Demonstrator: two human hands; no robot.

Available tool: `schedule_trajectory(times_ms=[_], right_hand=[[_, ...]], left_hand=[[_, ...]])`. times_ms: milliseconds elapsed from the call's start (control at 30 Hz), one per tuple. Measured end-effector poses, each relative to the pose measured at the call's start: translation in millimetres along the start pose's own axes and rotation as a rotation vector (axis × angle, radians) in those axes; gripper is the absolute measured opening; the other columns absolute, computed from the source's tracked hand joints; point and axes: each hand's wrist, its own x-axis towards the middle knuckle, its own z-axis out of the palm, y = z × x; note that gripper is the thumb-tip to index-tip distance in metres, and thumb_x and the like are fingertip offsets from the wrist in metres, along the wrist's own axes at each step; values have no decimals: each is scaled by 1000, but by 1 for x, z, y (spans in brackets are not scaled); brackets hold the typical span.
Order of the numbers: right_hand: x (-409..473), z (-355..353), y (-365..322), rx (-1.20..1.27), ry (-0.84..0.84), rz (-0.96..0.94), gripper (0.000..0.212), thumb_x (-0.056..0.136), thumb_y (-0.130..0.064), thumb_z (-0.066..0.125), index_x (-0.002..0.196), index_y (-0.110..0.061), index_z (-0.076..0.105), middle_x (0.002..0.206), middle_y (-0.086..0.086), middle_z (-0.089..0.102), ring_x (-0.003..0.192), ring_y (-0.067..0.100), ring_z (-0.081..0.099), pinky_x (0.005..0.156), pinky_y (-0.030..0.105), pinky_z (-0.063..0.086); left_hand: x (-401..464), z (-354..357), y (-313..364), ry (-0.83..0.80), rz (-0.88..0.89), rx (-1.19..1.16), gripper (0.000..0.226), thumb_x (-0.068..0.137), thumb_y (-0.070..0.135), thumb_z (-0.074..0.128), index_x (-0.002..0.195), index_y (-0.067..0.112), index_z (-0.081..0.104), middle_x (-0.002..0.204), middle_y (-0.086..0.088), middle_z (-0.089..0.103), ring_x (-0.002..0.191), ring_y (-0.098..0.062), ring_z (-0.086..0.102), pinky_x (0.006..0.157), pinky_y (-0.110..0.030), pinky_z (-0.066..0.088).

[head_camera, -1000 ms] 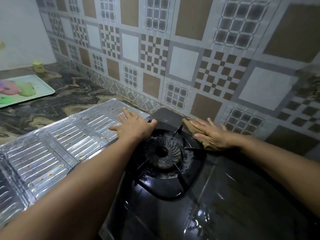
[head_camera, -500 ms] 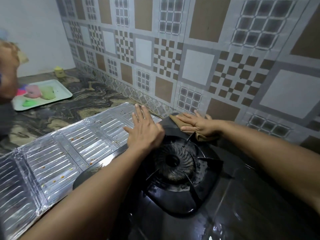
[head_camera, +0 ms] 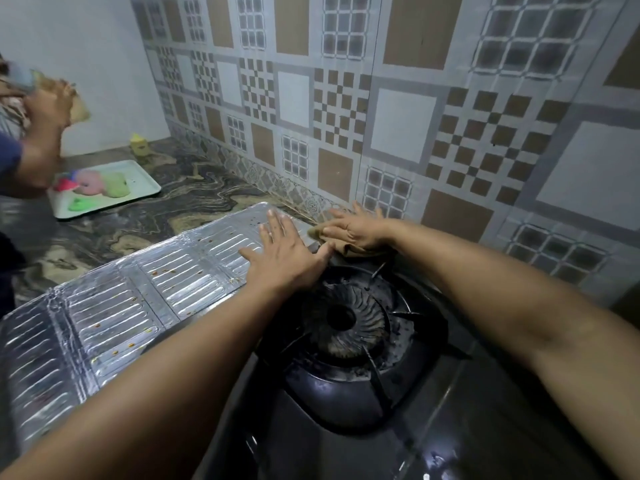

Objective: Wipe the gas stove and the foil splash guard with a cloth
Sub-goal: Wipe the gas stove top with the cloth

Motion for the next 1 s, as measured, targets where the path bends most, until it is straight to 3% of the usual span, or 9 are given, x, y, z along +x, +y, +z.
schedule_trajectory(times_ms=[167,300,500,667,733,833,900,1000], right_hand=[[-34,13,20,106,52,144,66,86,-75,8,148,-54,2,162,-10,-4,146,37,-16,105,74,-15],[-88,23,30,156,59,280,56,96,-63,13,149,-51,0,162,-12,-4,147,33,-15,110,68,-13],[-175,48,28,41,97,379,54,97,-59,6,149,-49,-8,161,-13,-13,146,26,-23,112,65,-15],[-238,64,-14,-43,102,482,59,102,-49,7,154,-26,-10,162,1,-13,147,27,-20,113,60,-18],[-254,69,-35,-8,103,535,62,103,-44,10,154,-14,-7,162,10,-11,149,28,-14,118,52,-12],[-256,71,-46,107,105,620,65,102,-41,14,154,-5,-3,162,16,-10,149,31,-10,120,45,-3],[-243,65,-40,134,118,676,66,102,-41,14,153,-3,-3,161,17,-13,149,31,-12,120,44,-4],[-230,59,-31,136,166,741,66,102,-41,12,153,-2,-3,161,17,-15,149,29,-14,121,43,-6]], left_hand=[[-1,1,0,12,-8,-6,96,87,72,25,154,9,-3,162,-9,-13,150,-29,-3,112,-68,8],[1,-1,-1,12,-24,9,95,87,71,25,154,8,3,163,-10,-8,149,-32,2,110,-69,11],[1,-1,2,47,39,-7,87,91,66,23,154,8,6,163,-12,3,147,-36,11,108,-70,16],[-2,1,1,95,142,6,80,95,60,24,153,7,7,162,-14,6,146,-36,17,109,-66,23],[-1,2,0,126,242,14,79,95,62,24,152,9,13,162,-12,7,148,-32,14,111,-63,21],[-1,-1,-5,66,568,15,77,94,62,32,154,15,19,163,-5,1,150,-20,2,118,-56,7],[-5,-7,-9,-63,737,21,93,81,77,30,154,20,22,163,-3,-3,150,-14,-5,120,-50,0],[-9,-13,-10,-188,801,37,126,51,100,22,153,25,24,163,-2,2,149,-13,-6,121,-49,2]])
